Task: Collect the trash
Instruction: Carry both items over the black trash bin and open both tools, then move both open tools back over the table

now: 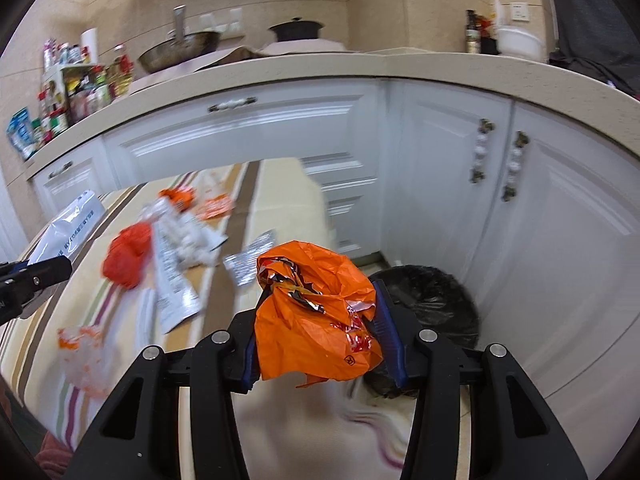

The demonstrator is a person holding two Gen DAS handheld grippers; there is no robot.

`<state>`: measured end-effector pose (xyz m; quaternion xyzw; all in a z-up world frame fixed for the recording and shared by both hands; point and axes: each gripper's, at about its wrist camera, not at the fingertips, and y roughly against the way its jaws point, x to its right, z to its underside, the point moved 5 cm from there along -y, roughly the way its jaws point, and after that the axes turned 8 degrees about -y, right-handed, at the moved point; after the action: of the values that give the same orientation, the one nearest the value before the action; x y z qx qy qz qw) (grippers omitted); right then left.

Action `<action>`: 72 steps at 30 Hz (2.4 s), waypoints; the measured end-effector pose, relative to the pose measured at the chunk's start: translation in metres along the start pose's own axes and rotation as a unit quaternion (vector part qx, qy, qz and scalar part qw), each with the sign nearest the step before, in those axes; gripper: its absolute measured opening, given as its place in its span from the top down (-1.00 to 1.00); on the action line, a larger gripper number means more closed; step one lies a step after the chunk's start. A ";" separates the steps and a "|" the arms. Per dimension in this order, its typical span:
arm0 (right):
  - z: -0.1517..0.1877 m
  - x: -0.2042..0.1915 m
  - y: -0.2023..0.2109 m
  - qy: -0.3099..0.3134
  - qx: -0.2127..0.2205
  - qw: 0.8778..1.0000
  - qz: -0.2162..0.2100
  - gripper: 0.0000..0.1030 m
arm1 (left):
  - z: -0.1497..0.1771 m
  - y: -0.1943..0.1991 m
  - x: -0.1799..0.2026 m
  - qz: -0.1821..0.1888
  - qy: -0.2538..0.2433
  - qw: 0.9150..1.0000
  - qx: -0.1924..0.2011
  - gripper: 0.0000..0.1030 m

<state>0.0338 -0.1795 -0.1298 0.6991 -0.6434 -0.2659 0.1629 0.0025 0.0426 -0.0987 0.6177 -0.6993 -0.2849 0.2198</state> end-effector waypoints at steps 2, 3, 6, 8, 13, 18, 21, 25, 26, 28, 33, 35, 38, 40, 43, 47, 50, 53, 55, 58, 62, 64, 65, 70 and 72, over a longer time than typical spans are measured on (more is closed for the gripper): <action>-0.006 0.015 0.000 -0.009 0.006 1.000 0.013 0.08 | -0.013 -0.005 0.019 0.011 -0.015 1.000 0.010 0.58; -0.008 0.021 0.000 -0.013 0.009 1.000 0.019 0.08 | -0.018 -0.007 0.028 0.013 -0.024 1.000 0.015 0.58; -0.015 0.040 -0.001 -0.019 0.018 0.999 0.037 0.08 | -0.033 -0.020 0.056 0.029 -0.036 0.999 0.019 0.58; -0.020 0.051 -0.002 -0.024 0.023 0.998 0.048 0.08 | -0.041 -0.029 0.071 0.034 -0.042 0.998 0.018 0.58; -0.033 0.077 -0.010 -0.034 0.037 0.996 0.068 0.08 | -0.061 -0.054 0.111 0.038 -0.058 0.997 0.019 0.58; -0.043 0.098 -0.019 -0.038 0.044 0.995 0.079 0.08 | -0.077 -0.084 0.145 0.032 -0.073 0.997 0.009 0.58; -0.045 0.111 -0.029 -0.047 0.042 0.995 0.081 0.08 | -0.083 -0.102 0.163 0.027 -0.084 0.996 0.002 0.58; -0.045 0.126 -0.044 -0.057 0.034 0.994 0.081 0.08 | -0.088 -0.130 0.185 0.024 -0.093 0.995 -0.019 0.58; -0.044 0.130 -0.047 -0.060 0.032 0.994 0.082 0.08 | -0.089 -0.136 0.189 0.022 -0.096 0.995 -0.022 0.58; -0.041 0.138 -0.054 -0.065 0.029 0.994 0.084 0.08 | -0.090 -0.147 0.197 0.017 -0.102 0.994 -0.027 0.58; -0.041 0.154 -0.072 -0.073 0.018 0.993 0.087 0.08 | -0.095 -0.172 0.209 0.009 -0.106 0.993 -0.041 0.57; -0.041 0.159 -0.079 -0.076 0.016 0.993 0.088 0.08 | -0.097 -0.182 0.213 0.007 -0.106 0.993 -0.045 0.57; -0.042 0.165 -0.090 -0.078 0.013 0.993 0.088 0.08 | -0.100 -0.194 0.220 0.001 -0.112 0.993 -0.046 0.56; -0.043 0.167 -0.100 -0.078 0.007 0.993 0.084 0.06 | -0.101 -0.204 0.225 0.000 -0.116 0.992 -0.054 0.50; -0.044 0.172 -0.112 -0.079 0.003 0.993 0.086 -0.08 | -0.105 -0.213 0.227 0.010 -0.102 0.993 -0.061 -0.01; -0.043 0.177 -0.116 -0.086 0.004 0.992 0.090 -0.19 | -0.110 -0.214 0.229 -0.003 -0.117 0.992 -0.048 -0.06; -0.043 0.178 -0.114 -0.088 0.005 0.992 0.090 -0.22 | -0.112 -0.213 0.225 -0.005 -0.109 0.993 -0.046 -0.11; -0.042 0.178 -0.111 -0.086 0.002 0.992 0.092 -0.22 | -0.113 -0.207 0.218 -0.006 -0.102 0.994 -0.044 -0.12; -0.044 0.177 -0.108 -0.087 0.004 0.992 0.094 -0.22 | -0.113 -0.202 0.213 -0.008 -0.099 0.994 -0.041 -0.12; -0.046 0.174 -0.098 -0.088 0.008 0.991 0.096 -0.22 | -0.114 -0.189 0.202 -0.009 -0.090 0.995 -0.035 -0.12; -0.049 0.161 -0.081 -0.086 0.014 0.992 0.093 -0.22 | -0.113 -0.166 0.185 -0.014 -0.080 0.996 -0.022 -0.12; -0.049 0.151 -0.072 -0.082 0.017 0.993 0.089 -0.22 | -0.111 -0.153 0.174 -0.016 -0.074 0.997 -0.018 -0.12; -0.049 0.147 -0.068 -0.079 0.017 0.993 0.087 -0.22 | -0.110 -0.147 0.168 -0.018 -0.071 0.997 -0.016 -0.12; -0.044 0.113 -0.048 -0.066 0.016 0.996 0.065 -0.22 | -0.099 -0.112 0.127 -0.035 -0.050 0.998 -0.007 -0.12; -0.039 0.096 -0.041 -0.059 0.015 0.997 0.053 -0.22 | -0.092 -0.098 0.106 -0.046 -0.042 0.998 -0.007 -0.12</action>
<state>0.0927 -0.2735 -0.1372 0.6495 -0.6919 -0.2883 0.1278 0.1206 -0.0815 -0.1011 0.6353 -0.6764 -0.3254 0.1814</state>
